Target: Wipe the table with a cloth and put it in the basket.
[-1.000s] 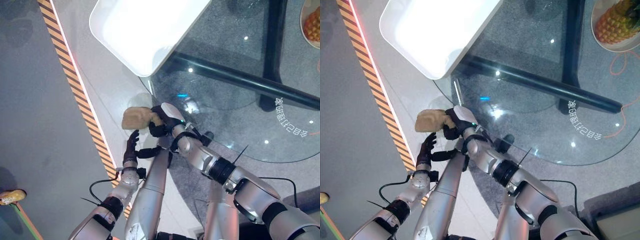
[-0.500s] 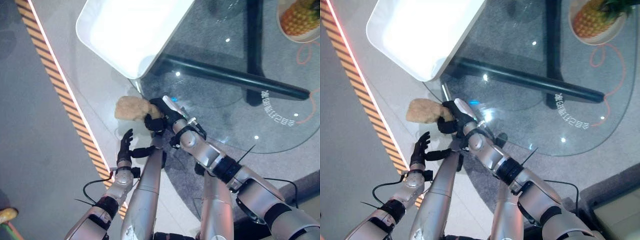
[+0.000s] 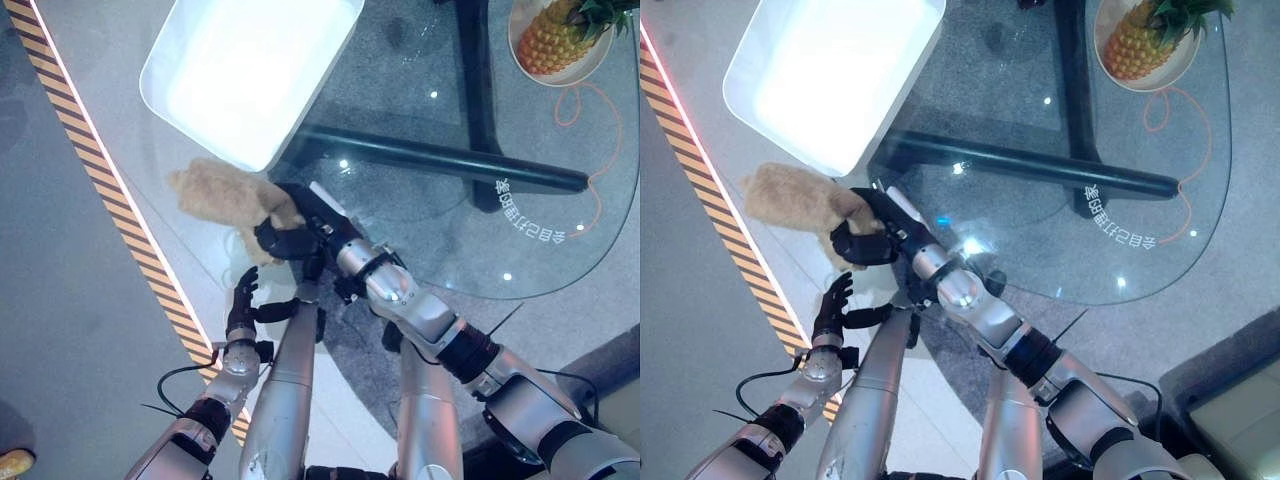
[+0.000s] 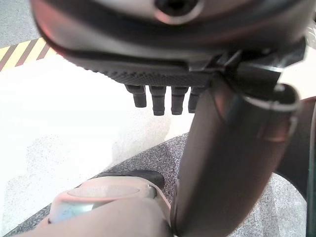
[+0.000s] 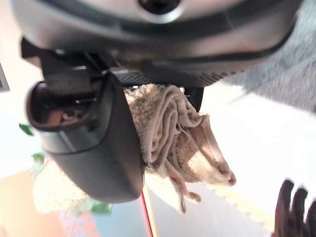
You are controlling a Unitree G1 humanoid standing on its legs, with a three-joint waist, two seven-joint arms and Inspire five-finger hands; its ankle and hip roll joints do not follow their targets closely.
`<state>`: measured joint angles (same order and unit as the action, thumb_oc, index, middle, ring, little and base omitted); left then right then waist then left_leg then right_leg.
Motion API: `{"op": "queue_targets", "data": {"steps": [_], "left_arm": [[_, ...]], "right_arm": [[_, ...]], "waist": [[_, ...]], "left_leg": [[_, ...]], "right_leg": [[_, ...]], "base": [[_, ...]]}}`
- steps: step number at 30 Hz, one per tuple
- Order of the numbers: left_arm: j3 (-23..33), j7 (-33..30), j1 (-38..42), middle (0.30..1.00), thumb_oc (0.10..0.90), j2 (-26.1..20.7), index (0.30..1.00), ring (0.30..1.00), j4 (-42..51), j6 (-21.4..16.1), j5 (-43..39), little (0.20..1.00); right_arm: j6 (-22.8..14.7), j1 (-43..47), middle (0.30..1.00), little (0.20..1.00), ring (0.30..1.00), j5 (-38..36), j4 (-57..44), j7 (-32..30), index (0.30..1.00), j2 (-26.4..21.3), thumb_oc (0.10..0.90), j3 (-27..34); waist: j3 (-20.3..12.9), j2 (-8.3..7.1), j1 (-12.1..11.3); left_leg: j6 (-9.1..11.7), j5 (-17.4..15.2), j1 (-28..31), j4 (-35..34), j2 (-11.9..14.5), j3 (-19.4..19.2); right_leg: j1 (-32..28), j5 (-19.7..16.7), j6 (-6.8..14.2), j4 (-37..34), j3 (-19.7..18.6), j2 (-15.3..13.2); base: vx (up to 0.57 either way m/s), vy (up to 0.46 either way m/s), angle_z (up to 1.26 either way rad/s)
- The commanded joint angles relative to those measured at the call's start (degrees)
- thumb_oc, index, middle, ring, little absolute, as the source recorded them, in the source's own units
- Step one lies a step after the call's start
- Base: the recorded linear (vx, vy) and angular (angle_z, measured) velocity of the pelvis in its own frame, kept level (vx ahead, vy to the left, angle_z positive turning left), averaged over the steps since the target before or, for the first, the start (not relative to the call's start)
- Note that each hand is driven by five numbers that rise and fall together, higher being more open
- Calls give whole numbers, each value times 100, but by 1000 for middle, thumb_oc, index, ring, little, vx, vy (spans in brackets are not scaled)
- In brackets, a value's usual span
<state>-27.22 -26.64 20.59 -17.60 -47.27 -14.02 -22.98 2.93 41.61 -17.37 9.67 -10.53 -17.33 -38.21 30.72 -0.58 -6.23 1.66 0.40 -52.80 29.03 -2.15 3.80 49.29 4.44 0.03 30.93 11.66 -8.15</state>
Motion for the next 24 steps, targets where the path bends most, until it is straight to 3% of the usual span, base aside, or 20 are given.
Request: {"op": "queue_targets", "data": {"steps": [1,12,18,24], "left_arm": [[-51,23,-919,900,800,280,900,900,199,66,22,900],[-11,-13,-1084,900,800,306,900,900,240,-32,13,900],[9,20,-1094,900,800,294,900,900,292,-11,52,900],[-95,-20,-1033,900,800,303,900,900,344,24,25,900]], "right_arm": [[-384,54,300,200,300,1116,-1008,-308,300,9,100,216],[655,74,300,200,300,2535,-642,-1342,300,-679,100,645],[1064,222,300,200,300,2712,-126,-1615,300,-903,100,777],[1188,618,300,200,300,2684,518,-2052,300,-1086,100,823]], "waist": [[-92,296,-43],[-92,341,52],[-92,368,46],[-92,424,4]], "left_leg": [[-530,-426,253,-52,-73,-525],[-560,-438,113,-75,-72,-595],[-568,-444,31,-74,-87,-584],[-576,-444,-42,-91,-113,-565]], "right_leg": [[122,-328,201,-13,-210,209],[248,-315,184,-75,-266,241],[327,-333,191,-96,-279,245],[399,-363,202,-135,-284,254]], "base": [[0,11,-6],[2,8,-3],[0,0,0],[0,0,0]]}}
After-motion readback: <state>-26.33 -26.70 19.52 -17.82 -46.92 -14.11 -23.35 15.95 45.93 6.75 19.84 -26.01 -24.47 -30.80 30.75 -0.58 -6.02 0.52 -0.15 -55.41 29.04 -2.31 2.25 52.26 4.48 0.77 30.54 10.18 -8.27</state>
